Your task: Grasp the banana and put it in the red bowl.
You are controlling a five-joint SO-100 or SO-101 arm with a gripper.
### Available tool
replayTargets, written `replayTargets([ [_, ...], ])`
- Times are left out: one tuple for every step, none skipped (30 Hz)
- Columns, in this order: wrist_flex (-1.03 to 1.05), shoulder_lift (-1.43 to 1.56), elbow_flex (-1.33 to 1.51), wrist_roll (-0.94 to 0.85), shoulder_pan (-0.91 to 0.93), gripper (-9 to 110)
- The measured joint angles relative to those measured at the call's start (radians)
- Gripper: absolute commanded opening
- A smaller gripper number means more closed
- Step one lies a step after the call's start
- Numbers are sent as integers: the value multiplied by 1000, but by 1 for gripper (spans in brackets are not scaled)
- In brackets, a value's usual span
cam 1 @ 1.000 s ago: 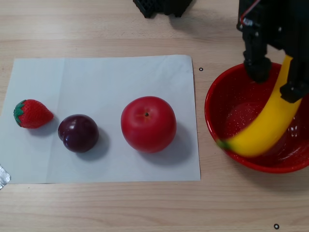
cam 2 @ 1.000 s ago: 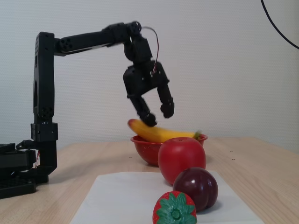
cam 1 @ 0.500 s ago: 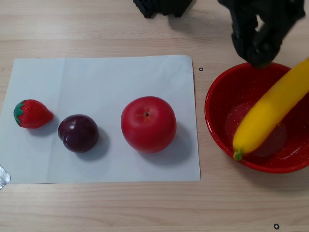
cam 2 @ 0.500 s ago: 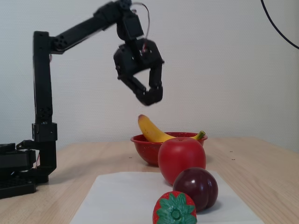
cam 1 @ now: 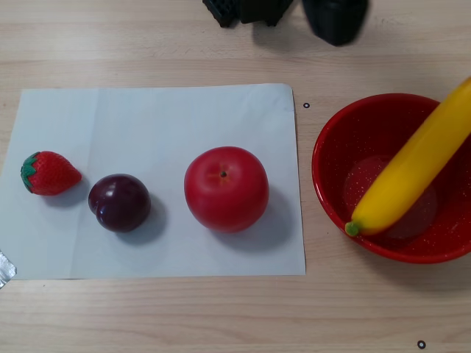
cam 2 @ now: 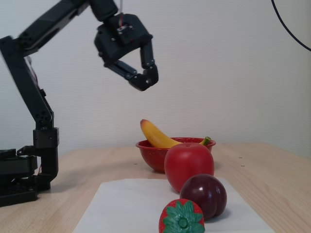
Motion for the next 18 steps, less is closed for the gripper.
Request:
replayTargets([
  [-17,43,49,0,-17,0],
  [-34,75,92,-2,-28,0],
  [-57,118,149,-2,-38,0],
  [-84,163,210,-2,-48,0],
  [-117,204,270,-2,-63,0],
  [-150,245,327,-2,-78,0],
  [-183,278,376,-2,-98,0],
  [-213,310,417,-2,-112,0],
  [-238,336,456,-2,-121,0],
  [-262,357,494,-2,-127,0],
  [-298,388,543,-2,-129,0],
  [-342,416,604,-2,-135,0],
  [-397,449,673,-2,-143,0],
  [-448,477,736,-2,-153,0],
  [-503,506,802,-2,-161,0],
  [-557,535,862,-2,-163,0],
  [-611,566,920,-2,-163,0],
  [-666,598,980,-2,-155,0],
])
